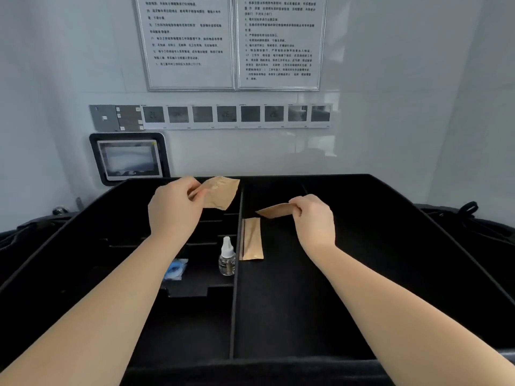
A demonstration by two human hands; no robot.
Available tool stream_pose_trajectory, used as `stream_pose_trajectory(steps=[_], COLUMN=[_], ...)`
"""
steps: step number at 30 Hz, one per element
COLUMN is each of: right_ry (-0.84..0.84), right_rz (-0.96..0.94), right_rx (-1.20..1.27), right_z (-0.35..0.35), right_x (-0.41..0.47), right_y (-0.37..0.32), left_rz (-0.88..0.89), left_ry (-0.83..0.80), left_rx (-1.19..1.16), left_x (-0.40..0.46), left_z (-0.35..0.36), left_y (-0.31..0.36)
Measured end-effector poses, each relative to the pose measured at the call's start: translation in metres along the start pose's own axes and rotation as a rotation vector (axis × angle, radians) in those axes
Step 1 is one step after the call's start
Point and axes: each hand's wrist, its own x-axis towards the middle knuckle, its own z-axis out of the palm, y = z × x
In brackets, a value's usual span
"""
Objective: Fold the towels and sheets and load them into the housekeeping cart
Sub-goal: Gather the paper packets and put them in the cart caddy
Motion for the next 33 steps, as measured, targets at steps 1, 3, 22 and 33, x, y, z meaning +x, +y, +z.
stream_pose_trajectory(steps=[1, 3, 22, 33], right_ry=[-0.051, -0.128, -0.968, -0.606], right_rz=[-0.042, -0.095, -0.098, -0.125], right_rx=[-0.052, -0.139, -0.36, -0.127], right_z=[0.007, 0.018, 0.064, 0.055], right_x=[-0.002, -0.006, -0.032, -0.012], right_y=[0.0, 0.002, 0.013, 0.007], left_rz=[-0.021, -0.051, -0.093, -0.1], left_ry=[0.003, 0.003, 0.017, -0.05], left_rx=[0.001, -0.018, -0.155, -0.274], left_x=[-0.005, -0.014, -0.037, -0.039], left_z=[0.002, 0.007, 0.024, 0.022], left_y=[-0.003, -0.007, -0.03, -0.031])
